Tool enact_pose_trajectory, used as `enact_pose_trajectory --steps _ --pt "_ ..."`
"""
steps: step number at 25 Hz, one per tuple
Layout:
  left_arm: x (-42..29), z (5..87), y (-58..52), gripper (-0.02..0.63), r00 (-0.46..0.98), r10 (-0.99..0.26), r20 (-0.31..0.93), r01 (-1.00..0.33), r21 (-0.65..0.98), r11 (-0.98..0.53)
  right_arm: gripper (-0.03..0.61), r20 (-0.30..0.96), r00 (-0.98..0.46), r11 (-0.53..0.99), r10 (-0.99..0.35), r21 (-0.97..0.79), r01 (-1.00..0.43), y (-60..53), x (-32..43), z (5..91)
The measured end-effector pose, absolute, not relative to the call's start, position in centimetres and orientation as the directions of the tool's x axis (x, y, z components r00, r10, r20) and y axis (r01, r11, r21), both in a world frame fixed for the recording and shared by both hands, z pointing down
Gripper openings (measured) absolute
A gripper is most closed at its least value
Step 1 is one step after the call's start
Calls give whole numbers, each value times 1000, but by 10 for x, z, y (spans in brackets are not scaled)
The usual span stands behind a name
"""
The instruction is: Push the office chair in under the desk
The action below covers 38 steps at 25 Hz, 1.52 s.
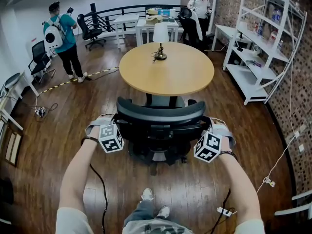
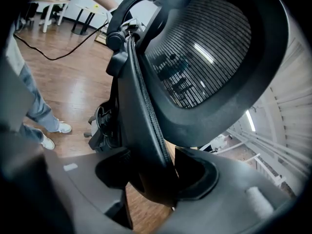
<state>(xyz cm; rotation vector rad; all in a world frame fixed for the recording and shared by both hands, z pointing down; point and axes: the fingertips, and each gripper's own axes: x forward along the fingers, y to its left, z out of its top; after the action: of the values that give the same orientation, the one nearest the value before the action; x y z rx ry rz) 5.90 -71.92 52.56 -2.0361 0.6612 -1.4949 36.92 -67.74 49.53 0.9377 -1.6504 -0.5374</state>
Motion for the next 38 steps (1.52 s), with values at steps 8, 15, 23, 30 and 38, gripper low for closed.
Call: enact_pose_trajectory --steps 8,15,23,30,38 --pt "61 531 -764 173 282 -653 703 -65 -665 -744 236 594 -53 579 -803 754 -311 -717 371 501" --pt "67 553 -786 178 294 -676 676 -62 -692 -719 236 584 -27 562 -811 765 -315 -732 377 526" --pt "65 551 -814 176 303 -659 688 -60 -677 -734 236 585 -12 559 -811 768 -313 -762 374 522" --pt "59 545 -829 187 301 -651 697 -62 -667 -742 236 585 -18 559 -811 764 -323 -779 368 516" --pt "52 536 -839 287 258 -684 683 -148 -671 -726 299 536 -44 514 -843 781 -354 -785 370 501"
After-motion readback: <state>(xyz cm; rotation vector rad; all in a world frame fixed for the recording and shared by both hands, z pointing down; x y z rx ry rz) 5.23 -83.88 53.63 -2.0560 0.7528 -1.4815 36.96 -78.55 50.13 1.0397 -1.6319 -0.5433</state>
